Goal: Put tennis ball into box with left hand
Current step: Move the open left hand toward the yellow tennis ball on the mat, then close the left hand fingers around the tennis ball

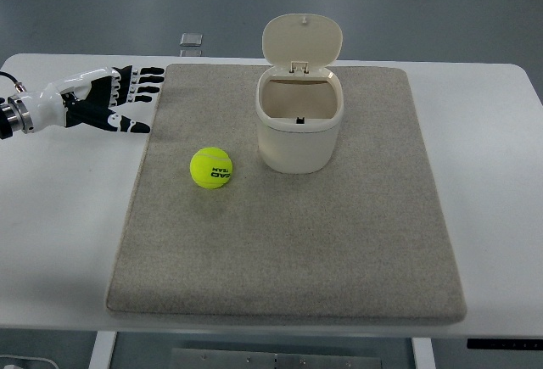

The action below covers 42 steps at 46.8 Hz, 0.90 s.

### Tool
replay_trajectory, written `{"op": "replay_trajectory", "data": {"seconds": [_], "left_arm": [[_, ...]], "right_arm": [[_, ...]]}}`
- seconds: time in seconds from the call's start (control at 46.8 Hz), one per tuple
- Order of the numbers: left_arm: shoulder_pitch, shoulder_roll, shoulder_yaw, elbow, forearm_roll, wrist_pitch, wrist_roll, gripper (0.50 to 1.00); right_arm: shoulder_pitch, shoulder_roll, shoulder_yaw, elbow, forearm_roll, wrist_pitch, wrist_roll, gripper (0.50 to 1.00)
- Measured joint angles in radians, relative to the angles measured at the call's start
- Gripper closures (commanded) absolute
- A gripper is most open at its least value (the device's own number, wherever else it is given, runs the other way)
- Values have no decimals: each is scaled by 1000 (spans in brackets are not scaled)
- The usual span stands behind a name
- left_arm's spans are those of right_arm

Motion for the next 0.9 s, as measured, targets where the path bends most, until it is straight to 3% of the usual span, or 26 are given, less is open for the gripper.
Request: {"op": "replay_trajectory", "data": {"seconds": [0.15, 0.428, 0.727, 0.898], "left_arm": [[-1, 36, 1, -101, 141, 30, -57, 506], [-9, 79, 5, -292, 456, 152, -61, 506], [-26, 70, 5, -379, 747, 172, -60, 508], [-19, 17, 18, -379, 978, 321, -60, 506]], "right_arm": [[0, 0, 0, 0, 0, 0, 0, 562], [0, 0, 0, 0, 0, 0, 0, 562], [0, 0, 0, 0, 0, 0, 0, 562], [0, 0, 0, 0, 0, 0, 0, 562]]}}
